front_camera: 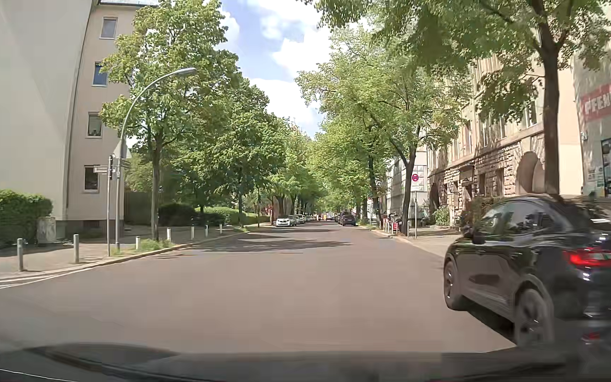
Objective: Follow the waypoints while adhering to traffic rules and regulations
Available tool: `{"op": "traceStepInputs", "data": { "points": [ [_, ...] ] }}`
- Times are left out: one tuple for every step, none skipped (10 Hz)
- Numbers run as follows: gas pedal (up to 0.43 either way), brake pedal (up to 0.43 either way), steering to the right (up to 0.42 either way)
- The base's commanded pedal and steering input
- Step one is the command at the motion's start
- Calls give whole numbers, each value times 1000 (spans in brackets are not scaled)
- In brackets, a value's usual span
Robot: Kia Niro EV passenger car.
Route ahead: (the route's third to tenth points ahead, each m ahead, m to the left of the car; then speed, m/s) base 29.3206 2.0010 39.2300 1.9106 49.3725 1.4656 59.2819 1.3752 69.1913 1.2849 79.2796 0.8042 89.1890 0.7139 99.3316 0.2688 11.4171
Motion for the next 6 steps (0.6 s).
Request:
{"op": "traceStepInputs", "data": {
  "points": [
    [39, 18, 2],
    [39, 18, 2],
    [39, 18, 1],
    [39, 18, 0],
    [39, 18, 0],
    [39, 18, 0]
  ]
}}
